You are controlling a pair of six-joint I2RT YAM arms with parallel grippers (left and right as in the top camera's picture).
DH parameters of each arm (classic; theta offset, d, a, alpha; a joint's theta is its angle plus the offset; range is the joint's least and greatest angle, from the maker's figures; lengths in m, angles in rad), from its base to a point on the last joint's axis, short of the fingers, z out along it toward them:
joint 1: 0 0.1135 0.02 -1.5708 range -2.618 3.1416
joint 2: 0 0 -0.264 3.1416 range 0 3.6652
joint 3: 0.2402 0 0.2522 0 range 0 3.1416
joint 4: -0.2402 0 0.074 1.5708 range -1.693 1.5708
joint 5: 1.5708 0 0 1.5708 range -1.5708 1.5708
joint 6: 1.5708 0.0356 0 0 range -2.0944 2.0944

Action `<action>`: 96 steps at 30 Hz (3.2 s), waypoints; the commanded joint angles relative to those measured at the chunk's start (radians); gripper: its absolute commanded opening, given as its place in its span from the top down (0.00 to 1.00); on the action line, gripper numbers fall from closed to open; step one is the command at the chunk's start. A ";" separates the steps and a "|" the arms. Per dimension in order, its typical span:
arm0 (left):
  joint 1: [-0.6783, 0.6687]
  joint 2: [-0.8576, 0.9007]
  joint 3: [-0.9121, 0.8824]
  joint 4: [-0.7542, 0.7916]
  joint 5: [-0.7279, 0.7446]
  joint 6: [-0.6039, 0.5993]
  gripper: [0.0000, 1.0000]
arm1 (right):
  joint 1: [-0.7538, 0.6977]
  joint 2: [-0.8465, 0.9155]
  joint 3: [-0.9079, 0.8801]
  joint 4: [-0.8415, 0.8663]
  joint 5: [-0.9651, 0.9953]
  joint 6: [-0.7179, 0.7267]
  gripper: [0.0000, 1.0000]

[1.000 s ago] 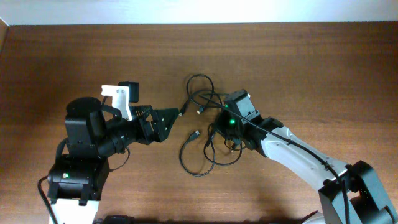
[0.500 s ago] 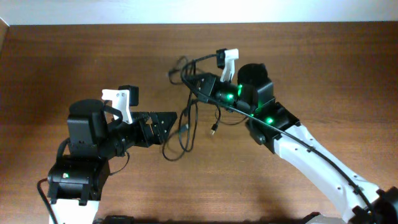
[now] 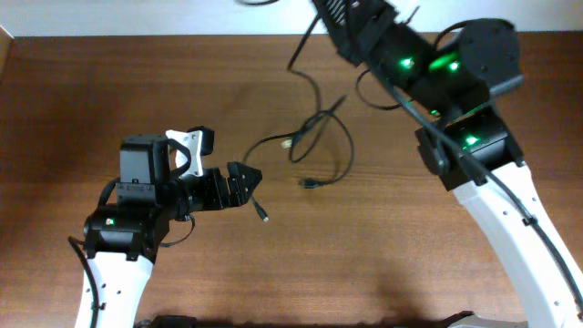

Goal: Untangle cables
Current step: 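Lift the grasped cable up and carry it to the right edge, then bring the right gripper back to the last cable at center, then grasp the last black cable with the right gripper and lift it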

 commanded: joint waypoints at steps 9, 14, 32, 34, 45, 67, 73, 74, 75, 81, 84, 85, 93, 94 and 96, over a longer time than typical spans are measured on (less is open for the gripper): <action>0.003 0.000 0.008 0.006 0.004 0.027 0.01 | -0.025 -0.020 0.026 -0.476 -0.265 -0.838 0.96; 0.003 0.000 0.008 -0.002 0.000 0.027 0.01 | -0.137 -0.020 0.026 -0.546 0.016 -0.835 0.96; 0.003 0.000 0.008 0.006 0.001 0.026 0.01 | -1.082 0.005 0.026 -0.835 0.225 -0.834 0.96; 0.003 0.000 0.008 0.006 0.001 0.026 0.01 | -1.133 0.044 0.026 -0.845 0.269 -0.834 0.96; 0.003 0.000 0.008 0.005 0.054 0.011 0.01 | -1.319 0.273 0.026 -0.835 0.451 -0.834 0.96; 0.003 0.000 0.008 -0.019 0.098 0.012 0.01 | -0.546 0.291 -0.023 -1.224 -0.040 -0.777 0.21; 0.003 0.000 0.008 -0.036 0.098 0.012 0.01 | -0.303 0.291 -0.025 -1.340 0.037 -0.714 0.12; 0.003 0.000 0.008 -0.040 0.098 0.012 0.01 | -0.262 0.291 -0.025 -1.364 0.105 -0.795 0.12; 0.003 0.000 0.008 -0.045 0.098 0.012 0.01 | -0.229 0.291 -0.025 -1.392 0.176 -0.819 0.11; 0.003 0.000 0.008 -0.048 0.098 0.012 0.01 | -0.119 0.291 -0.174 -1.292 0.250 -0.523 0.12; 0.003 0.000 0.008 -0.062 0.098 0.012 0.01 | -0.119 0.291 -0.261 -1.146 0.113 -0.436 0.01; 0.003 0.000 0.008 -0.062 0.098 0.012 0.01 | -0.119 0.291 -0.261 -1.095 0.054 -0.435 0.01; 0.003 0.000 0.008 -0.065 0.098 0.012 0.01 | -0.113 0.291 -0.268 -1.020 0.173 -0.153 0.18; 0.003 0.000 0.008 -0.065 0.098 0.012 0.01 | -0.113 0.291 -0.277 -0.998 0.172 -0.140 0.19; 0.003 0.000 0.008 -0.065 0.098 0.012 0.01 | -0.106 0.291 -0.309 -0.940 0.172 -0.140 0.37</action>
